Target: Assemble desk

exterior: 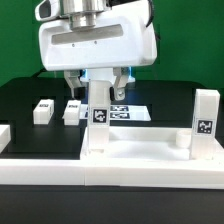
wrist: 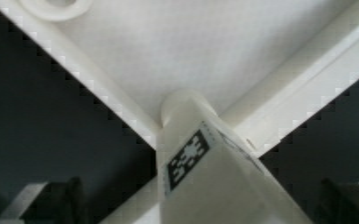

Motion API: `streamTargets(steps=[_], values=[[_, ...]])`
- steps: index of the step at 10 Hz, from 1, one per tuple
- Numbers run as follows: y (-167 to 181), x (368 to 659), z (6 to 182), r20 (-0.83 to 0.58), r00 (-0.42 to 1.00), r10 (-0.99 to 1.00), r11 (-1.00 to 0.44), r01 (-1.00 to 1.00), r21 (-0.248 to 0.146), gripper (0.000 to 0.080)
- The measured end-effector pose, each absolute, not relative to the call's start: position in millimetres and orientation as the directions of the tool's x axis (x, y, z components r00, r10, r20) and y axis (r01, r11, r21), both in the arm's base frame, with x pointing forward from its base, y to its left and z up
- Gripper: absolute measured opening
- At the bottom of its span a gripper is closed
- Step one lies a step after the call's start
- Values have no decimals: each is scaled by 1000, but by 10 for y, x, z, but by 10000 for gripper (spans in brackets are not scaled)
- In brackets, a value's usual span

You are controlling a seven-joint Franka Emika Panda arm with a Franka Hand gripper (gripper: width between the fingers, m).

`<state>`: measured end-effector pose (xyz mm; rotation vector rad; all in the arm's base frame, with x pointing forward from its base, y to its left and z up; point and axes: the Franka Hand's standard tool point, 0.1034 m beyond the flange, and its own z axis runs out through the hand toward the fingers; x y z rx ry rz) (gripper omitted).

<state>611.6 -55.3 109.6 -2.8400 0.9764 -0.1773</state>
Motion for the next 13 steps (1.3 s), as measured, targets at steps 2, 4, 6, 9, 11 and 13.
streamTargets(steps=[2, 4, 6, 9, 11, 13], values=[[-550, 6161, 1134, 122, 935, -332, -941, -320, -105, 649], [-405, 6179, 1087, 90, 995, -40, -998, -36, -48, 649], [-453, 6190, 1095, 98, 993, -66, -997, -62, -48, 649], [-452, 6190, 1093, 90, 972, -215, -976, -210, -65, 410], [-475, 6188, 1092, 78, 923, -378, -925, -372, -78, 293], [-480, 6204, 1079, 23, 755, -655, -754, -651, -94, 291]])
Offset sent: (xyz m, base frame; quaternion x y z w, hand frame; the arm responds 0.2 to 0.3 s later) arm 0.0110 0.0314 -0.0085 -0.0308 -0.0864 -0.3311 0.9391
